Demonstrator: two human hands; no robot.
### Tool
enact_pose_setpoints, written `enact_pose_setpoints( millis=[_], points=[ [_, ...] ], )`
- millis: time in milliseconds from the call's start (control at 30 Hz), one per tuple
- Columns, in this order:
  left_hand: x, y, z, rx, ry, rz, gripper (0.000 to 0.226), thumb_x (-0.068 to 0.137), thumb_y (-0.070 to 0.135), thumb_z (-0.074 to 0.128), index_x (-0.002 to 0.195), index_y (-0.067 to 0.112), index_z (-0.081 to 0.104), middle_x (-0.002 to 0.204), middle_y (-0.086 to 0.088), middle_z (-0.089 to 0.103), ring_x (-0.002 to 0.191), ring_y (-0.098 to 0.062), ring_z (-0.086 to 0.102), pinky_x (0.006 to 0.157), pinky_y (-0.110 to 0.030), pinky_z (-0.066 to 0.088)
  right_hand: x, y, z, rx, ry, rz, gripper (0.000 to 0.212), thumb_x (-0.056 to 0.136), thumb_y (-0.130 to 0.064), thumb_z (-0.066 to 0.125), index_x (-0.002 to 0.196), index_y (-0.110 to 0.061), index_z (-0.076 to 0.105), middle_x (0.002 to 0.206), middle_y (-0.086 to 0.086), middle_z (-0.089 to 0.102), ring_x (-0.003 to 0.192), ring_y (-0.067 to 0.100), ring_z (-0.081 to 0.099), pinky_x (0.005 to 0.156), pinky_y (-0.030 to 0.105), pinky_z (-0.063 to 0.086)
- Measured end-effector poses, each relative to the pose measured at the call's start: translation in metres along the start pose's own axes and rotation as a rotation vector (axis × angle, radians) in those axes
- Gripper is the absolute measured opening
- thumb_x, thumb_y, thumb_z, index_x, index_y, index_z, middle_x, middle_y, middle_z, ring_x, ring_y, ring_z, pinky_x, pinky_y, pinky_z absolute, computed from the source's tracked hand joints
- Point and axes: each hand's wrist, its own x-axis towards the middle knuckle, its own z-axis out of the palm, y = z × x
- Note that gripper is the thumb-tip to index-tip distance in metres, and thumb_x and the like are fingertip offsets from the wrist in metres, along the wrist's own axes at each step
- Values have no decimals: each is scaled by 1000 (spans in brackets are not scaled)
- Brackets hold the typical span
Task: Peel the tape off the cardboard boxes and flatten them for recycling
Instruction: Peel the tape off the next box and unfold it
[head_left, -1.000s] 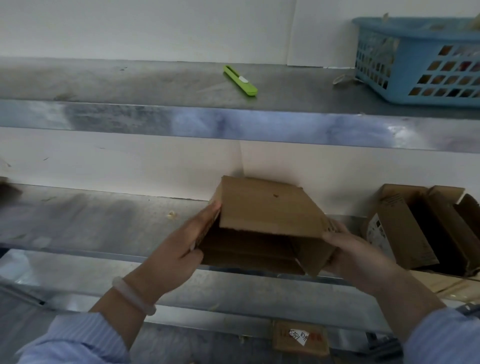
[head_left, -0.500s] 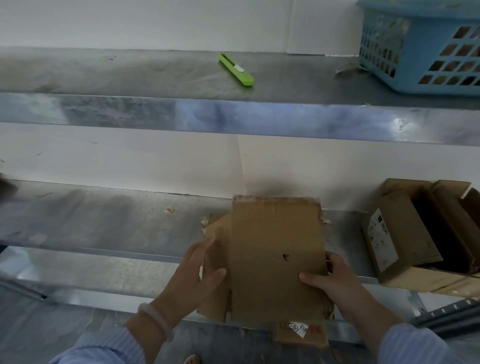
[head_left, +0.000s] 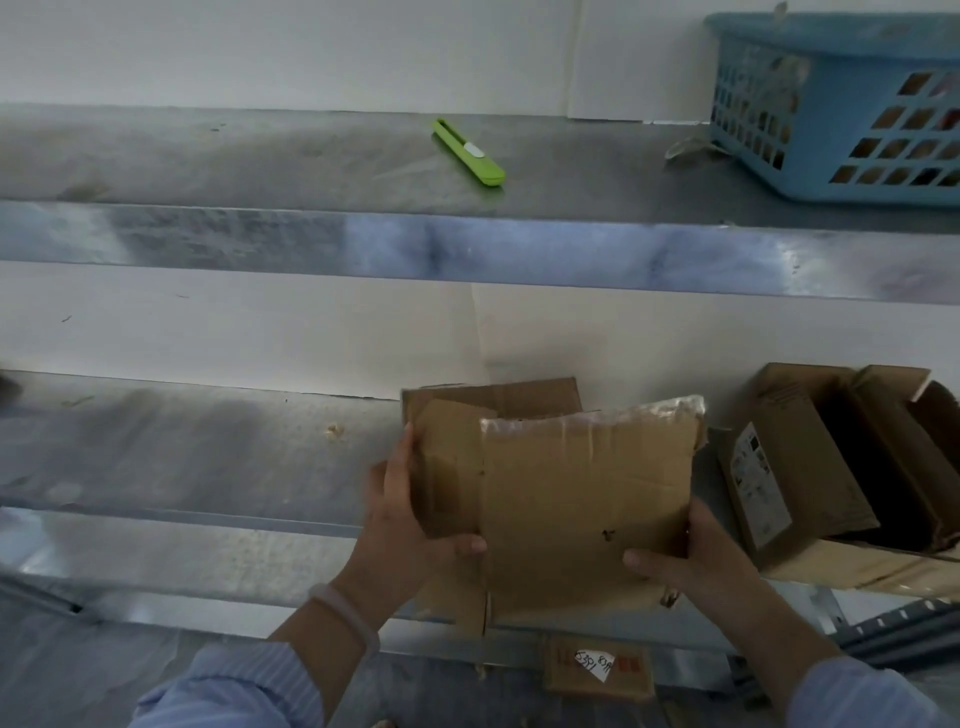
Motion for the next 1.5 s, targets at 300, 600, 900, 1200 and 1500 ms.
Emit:
enact_pose_setpoints(
  millis=[300,600,900,1200,1500],
  points=[
    [1,36,-27,180,224,360,117,54,69,75,146,47,7,125,11,32,108,-3,36,87,-30,40,-5,-46,-35,69,-84,-142,38,83,0,61,111,-25,70,114,-2,70,110,18,64,93,41,53],
    [2,66,-29,492,327,648,89,72,61,60,144,26,20,117,-14,39,96,-23,45,78,-29,46,-3,-148,-44,-811,-120,-97,67,50,-82,66,111,-61,45,107,-33,53,97,-3,56,75,16,40],
    [1,85,-28,472,330,573,103,60,51,77,145,25,24,111,-17,46,89,-23,49,74,-30,46,0,-149,-39,-911,17,-152,27,87,-31,58,114,-36,57,110,-8,63,87,6,57,65,20,43],
    [9,41,-5,134,50,-40,118,57,43,87,141,56,5,136,1,33,116,-19,42,98,-44,44,-4,-88,-41,96,73,27,52,70,-65,68,113,-37,59,110,-11,63,99,14,62,79,39,55],
    [-3,-13,36,349,-262,-326,107,58,78,65,145,47,11,139,-2,19,127,-30,39,105,-42,42,16,31,1,-92,167,325,60,79,-45,74,129,-22,52,110,0,66,93,24,66,86,47,55]
  ],
)
